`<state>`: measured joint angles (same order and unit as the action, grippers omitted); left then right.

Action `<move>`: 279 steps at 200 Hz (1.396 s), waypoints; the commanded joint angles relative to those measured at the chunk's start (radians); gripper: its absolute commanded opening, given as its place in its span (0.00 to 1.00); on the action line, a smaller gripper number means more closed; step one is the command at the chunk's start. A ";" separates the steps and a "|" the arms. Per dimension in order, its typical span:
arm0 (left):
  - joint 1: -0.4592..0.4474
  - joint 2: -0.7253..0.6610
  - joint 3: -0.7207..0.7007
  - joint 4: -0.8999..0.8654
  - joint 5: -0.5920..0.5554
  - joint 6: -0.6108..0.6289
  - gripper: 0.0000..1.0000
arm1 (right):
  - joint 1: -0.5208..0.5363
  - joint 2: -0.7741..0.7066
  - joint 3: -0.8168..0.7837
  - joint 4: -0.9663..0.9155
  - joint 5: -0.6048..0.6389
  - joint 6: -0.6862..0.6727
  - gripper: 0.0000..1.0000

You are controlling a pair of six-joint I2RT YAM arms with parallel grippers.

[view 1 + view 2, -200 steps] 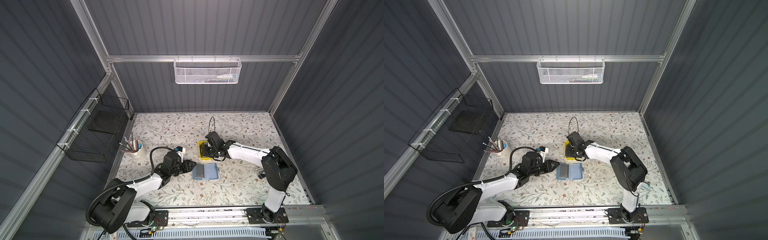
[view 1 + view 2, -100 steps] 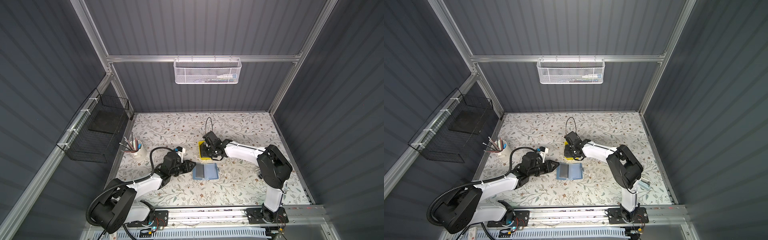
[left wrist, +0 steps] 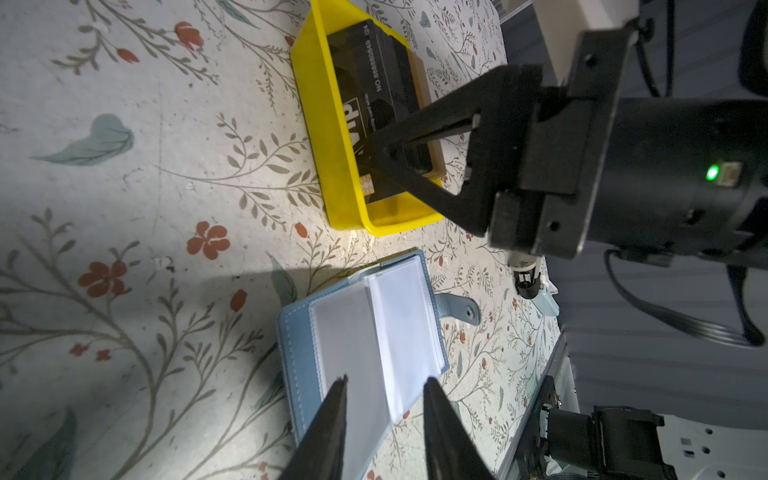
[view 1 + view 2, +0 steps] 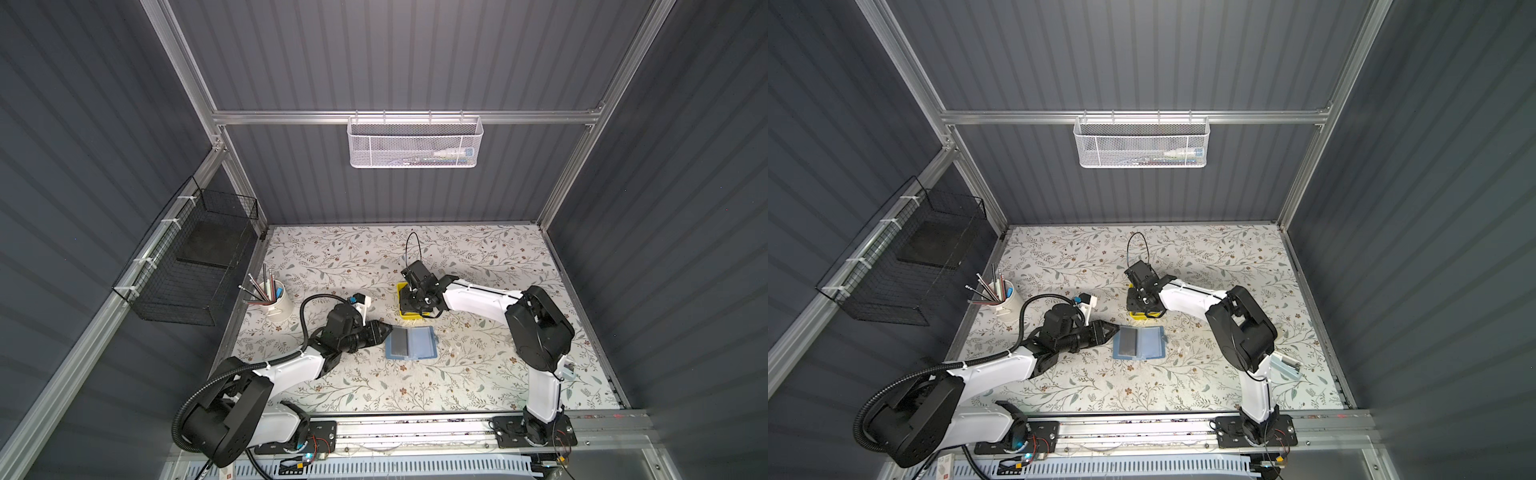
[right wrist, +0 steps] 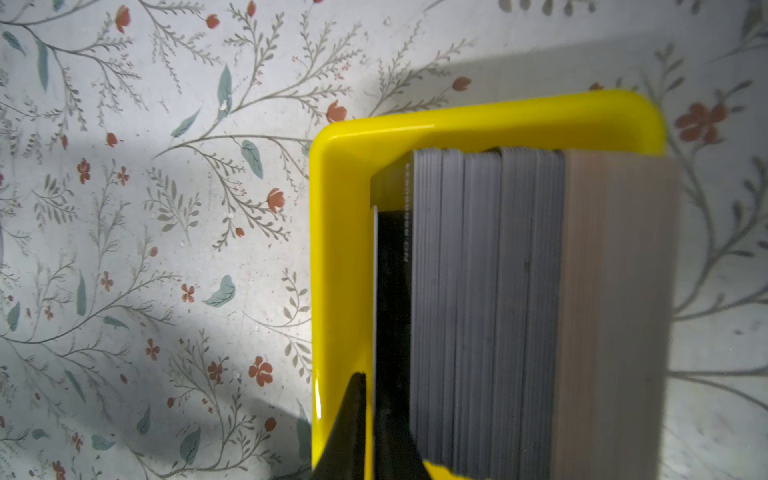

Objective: Insert credit cards into a card holder
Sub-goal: Pick up the credit card from the storage box.

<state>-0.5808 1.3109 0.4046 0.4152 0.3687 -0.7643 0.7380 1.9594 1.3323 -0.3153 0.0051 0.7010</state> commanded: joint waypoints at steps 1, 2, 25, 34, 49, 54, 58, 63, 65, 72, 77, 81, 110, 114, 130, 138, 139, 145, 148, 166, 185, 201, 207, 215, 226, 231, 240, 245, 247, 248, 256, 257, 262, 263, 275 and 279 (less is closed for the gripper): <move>0.006 -0.016 -0.016 0.017 0.019 -0.006 0.32 | 0.003 0.007 0.026 -0.033 0.029 -0.017 0.09; 0.006 -0.016 -0.016 0.017 0.018 -0.005 0.32 | 0.003 0.007 0.026 -0.033 0.029 -0.017 0.09; 0.006 -0.019 -0.022 0.029 0.022 -0.010 0.33 | 0.004 -0.006 0.022 -0.033 0.035 -0.020 0.07; 0.006 -0.021 -0.024 0.030 0.024 -0.010 0.33 | 0.004 -0.013 0.016 -0.033 0.038 -0.021 0.07; 0.006 -0.024 -0.027 0.039 0.034 -0.010 0.34 | 0.004 -0.031 0.008 -0.033 0.045 -0.024 0.06; 0.006 -0.025 -0.028 0.041 0.035 -0.012 0.35 | 0.004 -0.037 0.005 -0.033 0.047 -0.024 0.06; 0.006 -0.027 -0.027 0.042 0.037 -0.012 0.35 | 0.004 -0.043 0.001 -0.033 0.048 -0.025 0.06; 0.006 -0.028 -0.028 0.043 0.039 -0.013 0.36 | 0.005 -0.049 -0.003 -0.033 0.048 -0.026 0.06; 0.006 -0.028 -0.029 0.043 0.039 -0.013 0.36 | 0.005 -0.053 -0.004 -0.032 0.049 -0.026 0.06; 0.006 -0.031 -0.029 0.042 0.041 -0.016 0.36 | 0.005 -0.066 -0.011 -0.031 0.047 -0.027 0.05; 0.006 -0.033 -0.030 0.043 0.042 -0.015 0.36 | 0.004 -0.077 -0.021 -0.026 0.045 -0.029 0.05; 0.006 -0.034 -0.030 0.042 0.043 -0.016 0.36 | 0.004 -0.087 -0.030 -0.020 0.042 -0.031 0.05; 0.006 -0.043 -0.048 0.086 0.069 -0.024 0.38 | 0.003 -0.177 -0.113 0.038 0.016 -0.061 0.05; 0.005 -0.044 -0.056 0.109 0.074 -0.028 0.39 | 0.003 -0.192 -0.125 0.043 0.009 -0.067 0.05; 0.004 -0.051 -0.067 0.145 0.084 -0.040 0.40 | 0.003 -0.249 -0.175 0.075 -0.011 -0.087 0.05; 0.004 -0.051 -0.070 0.154 0.090 -0.044 0.41 | 0.003 -0.279 -0.196 0.083 -0.016 -0.091 0.05; 0.004 -0.051 -0.071 0.156 0.091 -0.045 0.41 | 0.003 -0.282 -0.199 0.084 -0.017 -0.092 0.05; 0.004 -0.053 -0.073 0.164 0.093 -0.053 0.41 | 0.002 -0.305 -0.218 0.094 -0.021 -0.095 0.05; 0.004 -0.053 -0.072 0.165 0.094 -0.054 0.41 | 0.002 -0.316 -0.230 0.097 -0.023 -0.095 0.04; 0.001 -0.048 -0.072 0.172 0.104 -0.066 0.43 | -0.003 -0.388 -0.291 0.122 -0.035 -0.095 0.04; -0.005 -0.033 -0.089 0.226 0.109 -0.085 0.46 | -0.006 -0.464 -0.373 0.164 -0.072 -0.095 0.04; -0.011 -0.009 -0.112 0.329 0.125 -0.123 0.49 | -0.010 -0.540 -0.452 0.206 -0.100 -0.080 0.04; -0.016 0.003 -0.116 0.359 0.128 -0.133 0.53 | -0.011 -0.571 -0.486 0.223 -0.107 -0.074 0.04; -0.023 0.017 -0.117 0.383 0.130 -0.143 0.55 | -0.012 -0.612 -0.526 0.238 -0.110 -0.063 0.04; -0.035 0.038 -0.112 0.410 0.135 -0.152 0.55 | -0.015 -0.669 -0.580 0.255 -0.113 -0.043 0.04; -0.041 0.048 -0.110 0.425 0.136 -0.157 0.55 | -0.016 -0.695 -0.608 0.265 -0.117 -0.035 0.04; -0.055 0.066 -0.105 0.448 0.136 -0.165 0.55 | -0.020 -0.740 -0.654 0.286 -0.126 -0.019 0.03; -0.063 0.075 -0.099 0.457 0.137 -0.168 0.54 | -0.023 -0.770 -0.678 0.296 -0.135 -0.011 0.03; -0.066 0.079 -0.097 0.458 0.137 -0.169 0.54 | -0.024 -0.780 -0.688 0.301 -0.139 -0.008 0.03; -0.068 0.080 -0.096 0.460 0.137 -0.170 0.54 | -0.024 -0.785 -0.693 0.303 -0.141 -0.006 0.03; -0.081 0.093 -0.087 0.462 0.134 -0.171 0.55 | -0.029 -0.827 -0.732 0.319 -0.155 0.006 0.03; -0.083 0.094 -0.085 0.463 0.133 -0.171 0.55 | -0.029 -0.831 -0.736 0.321 -0.156 0.008 0.03; -0.092 0.102 -0.080 0.463 0.129 -0.170 0.55 | -0.032 -0.866 -0.759 0.327 -0.163 0.016 0.03; -0.094 0.103 -0.079 0.463 0.129 -0.169 0.55 | -0.034 -0.874 -0.763 0.328 -0.165 0.018 0.03; -0.117 0.118 -0.067 0.463 0.122 -0.165 0.55 | -0.045 -0.936 -0.813 0.351 -0.199 0.035 0.03; -0.122 0.122 -0.063 0.466 0.122 -0.164 0.55 | -0.050 -0.956 -0.829 0.357 -0.211 0.041 0.03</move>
<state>-0.6689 1.4059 0.3046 0.8227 0.4805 -0.9188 0.7074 1.0981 0.5766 -0.0330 -0.1360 0.6918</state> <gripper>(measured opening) 0.549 0.047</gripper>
